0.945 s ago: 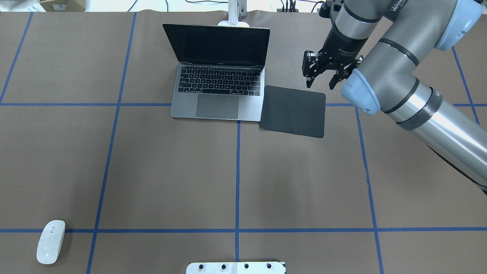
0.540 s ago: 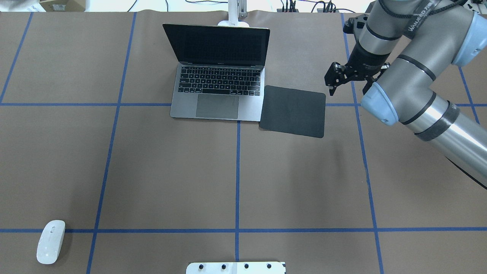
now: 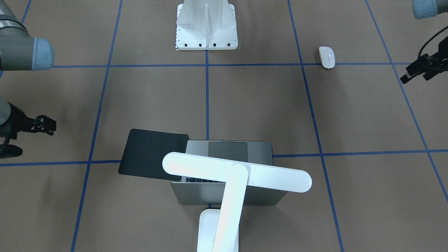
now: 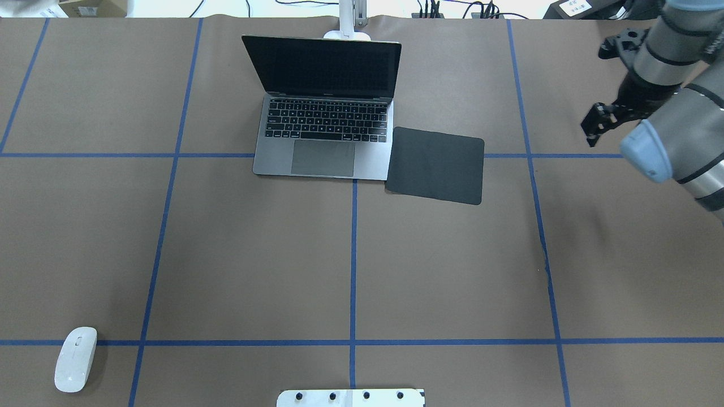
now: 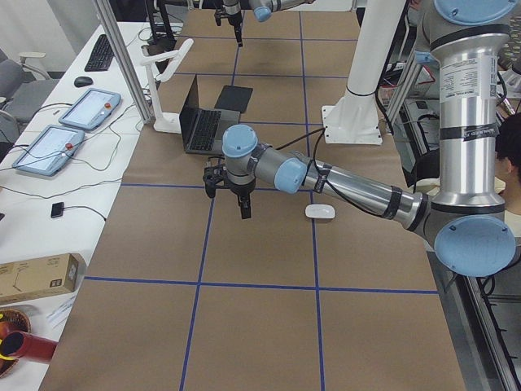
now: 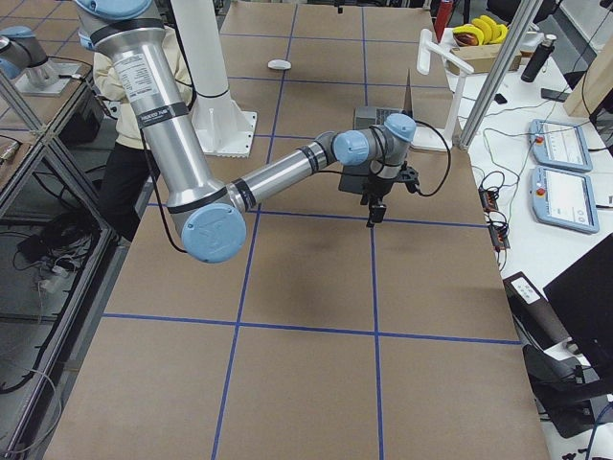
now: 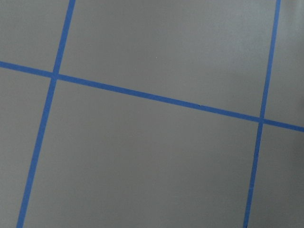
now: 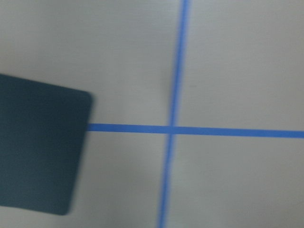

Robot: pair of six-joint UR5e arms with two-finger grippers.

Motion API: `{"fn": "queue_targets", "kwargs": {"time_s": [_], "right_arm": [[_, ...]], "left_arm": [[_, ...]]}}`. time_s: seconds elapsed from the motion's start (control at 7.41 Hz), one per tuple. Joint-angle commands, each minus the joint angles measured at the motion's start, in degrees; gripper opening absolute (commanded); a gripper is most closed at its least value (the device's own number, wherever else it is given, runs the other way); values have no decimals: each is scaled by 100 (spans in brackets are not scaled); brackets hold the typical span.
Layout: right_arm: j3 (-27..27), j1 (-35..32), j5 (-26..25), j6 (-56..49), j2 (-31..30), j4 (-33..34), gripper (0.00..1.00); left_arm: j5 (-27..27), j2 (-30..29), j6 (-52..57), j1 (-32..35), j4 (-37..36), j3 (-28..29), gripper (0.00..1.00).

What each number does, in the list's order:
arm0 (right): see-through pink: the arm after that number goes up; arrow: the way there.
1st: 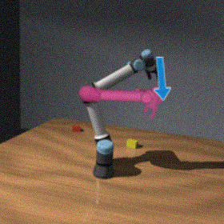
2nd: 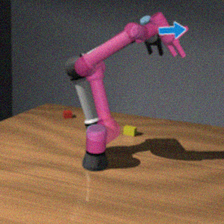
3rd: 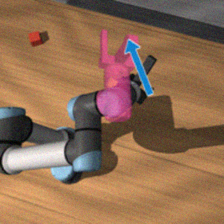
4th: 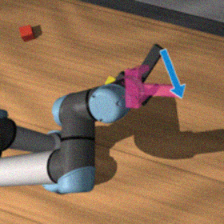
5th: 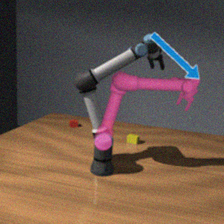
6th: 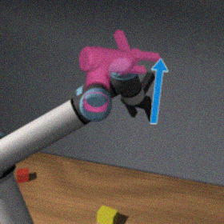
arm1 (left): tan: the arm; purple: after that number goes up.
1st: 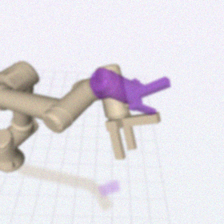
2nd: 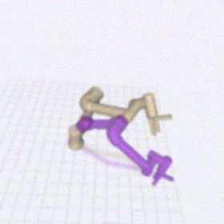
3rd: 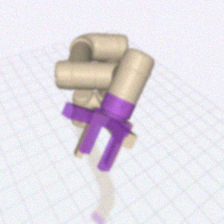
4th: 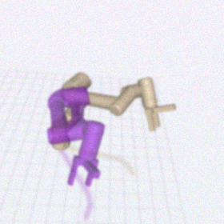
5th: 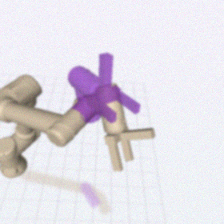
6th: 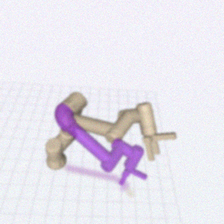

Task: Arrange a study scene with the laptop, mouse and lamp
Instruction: 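Raise the right gripper away while the left gripper reaches toward the white mouse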

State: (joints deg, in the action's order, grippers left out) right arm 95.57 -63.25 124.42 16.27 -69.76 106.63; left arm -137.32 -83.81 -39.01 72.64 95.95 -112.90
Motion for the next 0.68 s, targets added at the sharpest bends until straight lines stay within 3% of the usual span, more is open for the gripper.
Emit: {"fn": "queue_targets", "kwargs": {"time_s": [0.0, 0.27, 0.54], "right_arm": [[-12, -214, -486, -1201, -125, 523, 100], [-3, -249, -489, -1450, -178, 613, 100], [22, -258, -497, -1968, -292, 623, 100]], "left_arm": [[458, 189, -621, -844, 377, -13, 100], [898, 496, -1780, -1950, 1273, -4, 100], [1293, 673, -2241, -2813, 1585, -13, 100]]}}
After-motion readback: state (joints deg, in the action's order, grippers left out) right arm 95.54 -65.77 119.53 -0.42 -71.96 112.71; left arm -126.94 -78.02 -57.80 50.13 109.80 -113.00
